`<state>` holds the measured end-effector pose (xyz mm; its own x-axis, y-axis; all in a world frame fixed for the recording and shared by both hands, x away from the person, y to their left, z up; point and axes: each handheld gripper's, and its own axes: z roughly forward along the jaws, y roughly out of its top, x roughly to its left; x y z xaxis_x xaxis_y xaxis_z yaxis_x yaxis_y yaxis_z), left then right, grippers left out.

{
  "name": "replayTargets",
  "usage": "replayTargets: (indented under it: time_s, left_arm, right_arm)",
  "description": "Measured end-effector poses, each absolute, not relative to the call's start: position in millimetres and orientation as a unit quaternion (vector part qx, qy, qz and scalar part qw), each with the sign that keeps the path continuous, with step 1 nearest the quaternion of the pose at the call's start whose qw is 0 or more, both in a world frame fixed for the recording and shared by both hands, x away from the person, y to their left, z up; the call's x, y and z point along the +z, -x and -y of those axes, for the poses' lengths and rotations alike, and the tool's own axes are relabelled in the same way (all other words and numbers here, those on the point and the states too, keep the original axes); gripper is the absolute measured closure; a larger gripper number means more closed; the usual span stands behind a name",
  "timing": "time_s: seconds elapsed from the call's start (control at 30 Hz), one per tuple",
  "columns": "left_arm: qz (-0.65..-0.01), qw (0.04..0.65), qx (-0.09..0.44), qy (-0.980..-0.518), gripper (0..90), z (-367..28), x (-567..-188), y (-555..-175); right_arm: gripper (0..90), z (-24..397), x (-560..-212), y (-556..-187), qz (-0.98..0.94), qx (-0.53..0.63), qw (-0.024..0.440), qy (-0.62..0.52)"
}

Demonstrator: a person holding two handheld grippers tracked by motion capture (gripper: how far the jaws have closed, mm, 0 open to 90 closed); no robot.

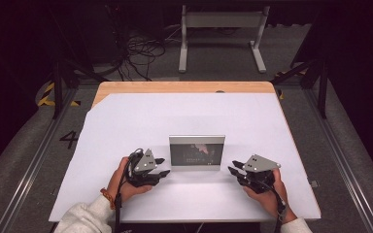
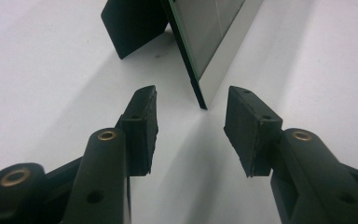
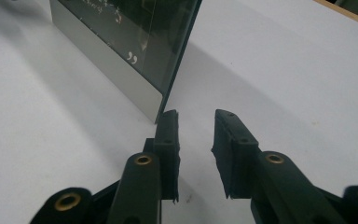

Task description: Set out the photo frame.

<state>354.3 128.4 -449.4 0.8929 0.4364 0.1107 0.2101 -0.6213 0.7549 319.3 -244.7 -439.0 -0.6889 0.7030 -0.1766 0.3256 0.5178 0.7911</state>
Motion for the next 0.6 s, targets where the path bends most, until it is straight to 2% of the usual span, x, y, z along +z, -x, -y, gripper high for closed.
replayTargets:
  time_s: [0.33, 0.6]
  left_arm:
    - [-0.167, 0.397, 0.152, -0.890, 49.1, -140, -449, -344]
    - [-0.180, 0.390, 0.155, -0.890, 39.6, -147, -452, -342]
  right_arm:
    - [60.0, 245, -440, -312, -0.843, 0.375, 0.246, -0.298]
    - [47.7, 246, -444, -308, -0.846, 0.366, 0.244, -0.303]
